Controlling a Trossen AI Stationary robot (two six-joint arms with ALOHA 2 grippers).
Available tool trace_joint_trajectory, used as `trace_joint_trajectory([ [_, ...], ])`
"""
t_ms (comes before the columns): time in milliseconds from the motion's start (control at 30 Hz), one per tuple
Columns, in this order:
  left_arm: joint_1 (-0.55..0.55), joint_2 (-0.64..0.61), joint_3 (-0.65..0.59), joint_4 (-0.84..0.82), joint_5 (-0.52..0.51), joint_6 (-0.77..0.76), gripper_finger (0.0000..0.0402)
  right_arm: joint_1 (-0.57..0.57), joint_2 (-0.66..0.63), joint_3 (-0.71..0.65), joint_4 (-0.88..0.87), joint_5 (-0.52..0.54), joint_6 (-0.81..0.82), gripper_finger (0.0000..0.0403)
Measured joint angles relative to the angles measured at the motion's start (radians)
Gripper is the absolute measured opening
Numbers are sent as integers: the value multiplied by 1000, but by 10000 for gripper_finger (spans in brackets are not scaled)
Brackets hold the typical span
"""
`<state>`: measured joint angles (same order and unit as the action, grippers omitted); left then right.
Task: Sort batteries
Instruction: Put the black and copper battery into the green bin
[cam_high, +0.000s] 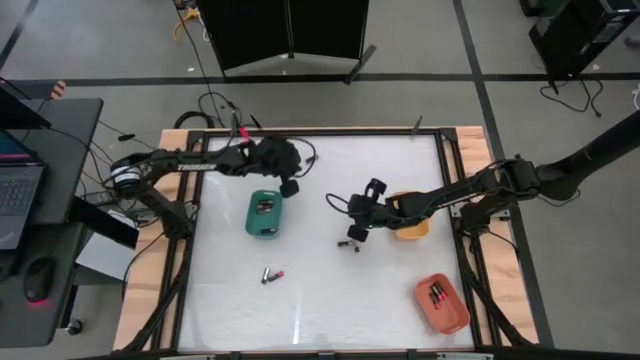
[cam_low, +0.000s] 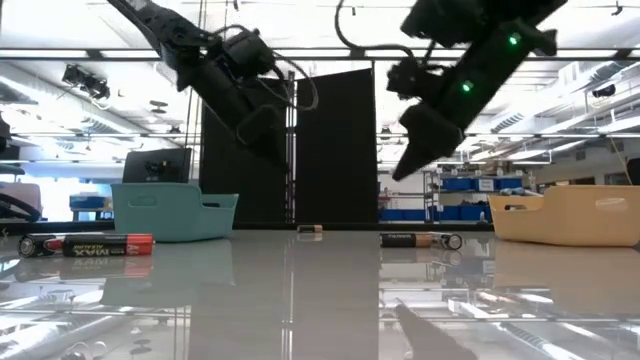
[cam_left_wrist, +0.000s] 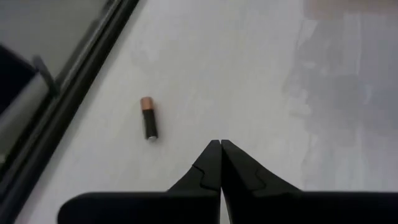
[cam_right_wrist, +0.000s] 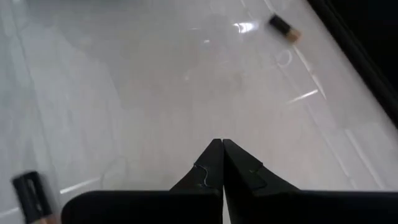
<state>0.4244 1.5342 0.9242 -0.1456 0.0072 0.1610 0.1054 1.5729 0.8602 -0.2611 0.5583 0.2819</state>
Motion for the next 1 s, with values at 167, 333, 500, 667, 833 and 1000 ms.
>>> trace_joint_trajectory([
  [167,57,74,84,-67,4,-7,28,0,-19,-66,71,-1,23,8],
  [333,87,182,183,-125,47,21,65,5,-22,-87,106,-8,33,9],
  [500,104,303,284,-172,89,38,111,12,-22,-93,111,-10,35,9],
  [667,108,395,349,-157,87,48,152,17,-22,-93,111,-10,37,10],
  [833,117,447,380,-141,50,47,180,31,-22,-93,114,-10,38,10],
  [1000,146,480,391,-135,42,44,188,41,-22,-93,119,-10,38,10],
])
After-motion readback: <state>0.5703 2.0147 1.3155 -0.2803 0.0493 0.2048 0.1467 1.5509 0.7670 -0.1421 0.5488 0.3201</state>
